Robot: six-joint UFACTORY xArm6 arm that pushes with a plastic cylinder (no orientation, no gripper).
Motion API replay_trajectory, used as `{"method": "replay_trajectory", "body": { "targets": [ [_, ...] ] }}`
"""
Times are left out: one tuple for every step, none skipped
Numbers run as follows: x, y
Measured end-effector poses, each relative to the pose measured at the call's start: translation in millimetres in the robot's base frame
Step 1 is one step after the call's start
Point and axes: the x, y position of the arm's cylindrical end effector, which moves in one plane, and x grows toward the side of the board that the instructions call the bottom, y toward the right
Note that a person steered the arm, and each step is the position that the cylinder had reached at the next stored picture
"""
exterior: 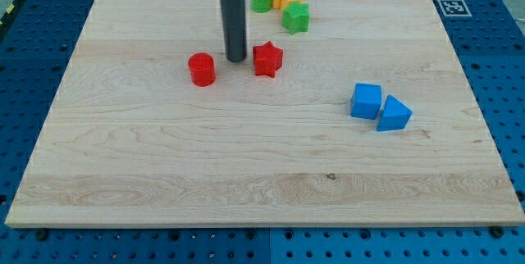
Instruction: Move the red circle closer to the red star
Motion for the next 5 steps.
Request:
{"method": "replay_trajectory", "body": {
  "targets": [
    [-10.0, -79.0],
    [21.5, -124.4],
    [32.8, -110.8],
    [39.9, -84.1],
    [42.1, -42.4]
  ]
}}
